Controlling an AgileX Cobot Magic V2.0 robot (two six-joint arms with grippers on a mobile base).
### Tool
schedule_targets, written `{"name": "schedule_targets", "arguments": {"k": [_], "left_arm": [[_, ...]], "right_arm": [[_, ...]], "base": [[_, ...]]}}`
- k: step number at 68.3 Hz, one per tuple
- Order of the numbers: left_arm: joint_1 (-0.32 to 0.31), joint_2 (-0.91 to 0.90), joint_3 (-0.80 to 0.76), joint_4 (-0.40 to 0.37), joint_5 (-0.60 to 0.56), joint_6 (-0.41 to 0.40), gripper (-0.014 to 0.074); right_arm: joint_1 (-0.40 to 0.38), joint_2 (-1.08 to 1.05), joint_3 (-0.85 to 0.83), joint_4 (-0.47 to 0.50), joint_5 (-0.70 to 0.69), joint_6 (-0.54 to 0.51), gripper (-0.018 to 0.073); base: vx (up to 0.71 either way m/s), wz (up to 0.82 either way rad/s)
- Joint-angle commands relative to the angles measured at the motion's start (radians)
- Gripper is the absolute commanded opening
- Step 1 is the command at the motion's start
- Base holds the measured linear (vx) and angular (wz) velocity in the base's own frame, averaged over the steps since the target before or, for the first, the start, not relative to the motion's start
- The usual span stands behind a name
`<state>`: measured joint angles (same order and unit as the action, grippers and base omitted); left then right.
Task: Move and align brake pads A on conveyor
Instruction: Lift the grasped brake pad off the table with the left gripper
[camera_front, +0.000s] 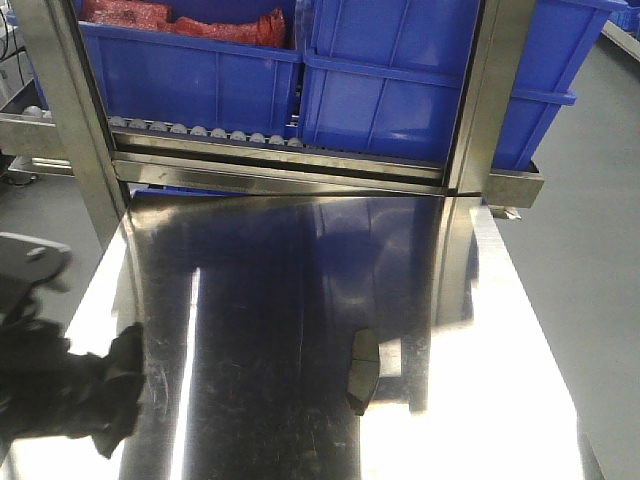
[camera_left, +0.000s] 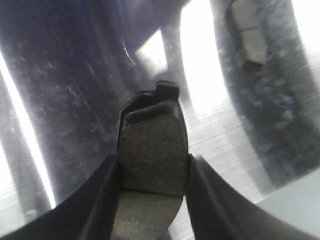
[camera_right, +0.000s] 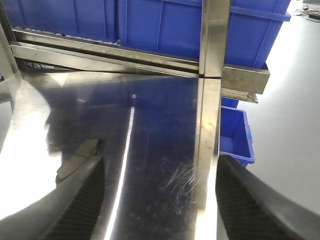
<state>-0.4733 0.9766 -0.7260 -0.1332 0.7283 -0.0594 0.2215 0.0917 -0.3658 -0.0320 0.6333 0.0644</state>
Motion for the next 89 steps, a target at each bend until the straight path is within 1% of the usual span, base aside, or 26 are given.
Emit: {"name": "schedule_targets", "arguments": {"k": [1, 5, 14, 24, 31, 39, 46, 53, 89], "left_arm": [[-0.004, -0.141, 0.026, 0.013, -0.078, -0.01, -0.0006], [-0.004, -0.221, 0.054, 0.027, -0.08, -0.011, -0.0006], [-0.004, -0.38, 0.105, 0.026, -0.076, -0.011, -0.0006], [-0.004, -0.566, 0.16, 0.027, -0.04, -0.008, -0.0006], [-0.004, -0.679, 0.199, 0.029, -0.022, -0.008, -0.0006], [-0.004, -0.77, 0.229, 0.034, -0.017, -0.008, -0.0006], [-0.004, -0.81, 0.229, 0.045, -0.017, -0.007, -0.0006], [-0.004, -0.832, 0.229, 0.032, -0.014, -0.008, -0.0006], [-0.004, -0.833, 0.229, 0.027, -0.011, -0.008, -0.0006]], "right_arm": [[-0.001, 0.014, -0.023, -0.009, -0.072, -0.011, 0.0466], [-0.001, 0.014, -0.023, -0.009, -0.072, -0.011, 0.0466], [-0.001, 0.014, -0.023, -0.009, -0.072, -0.011, 0.0466], [-0.001, 0.014, -0.023, -0.009, -0.072, -0.011, 0.0466], [-0.001, 0.014, -0.023, -0.009, -0.072, -0.011, 0.0466], [-0.001, 0.014, -0.023, -0.009, -0.072, -0.011, 0.0466], [-0.001, 0.014, -0.023, -0.009, -0.072, -0.011, 0.0466], [-0.001, 0.014, -0.023, -0.009, -0.072, -0.011, 0.0466], [-0.001, 0.014, -0.023, -0.009, -0.084, -0.011, 0.0466]], "base": [[0.0, 0.0], [0.0, 0.0], [0.0, 0.0], [0.0, 0.0], [0.0, 0.0], [0.0, 0.0], [0.0, 0.0], [0.0, 0.0], [0.0, 0.0]]}}
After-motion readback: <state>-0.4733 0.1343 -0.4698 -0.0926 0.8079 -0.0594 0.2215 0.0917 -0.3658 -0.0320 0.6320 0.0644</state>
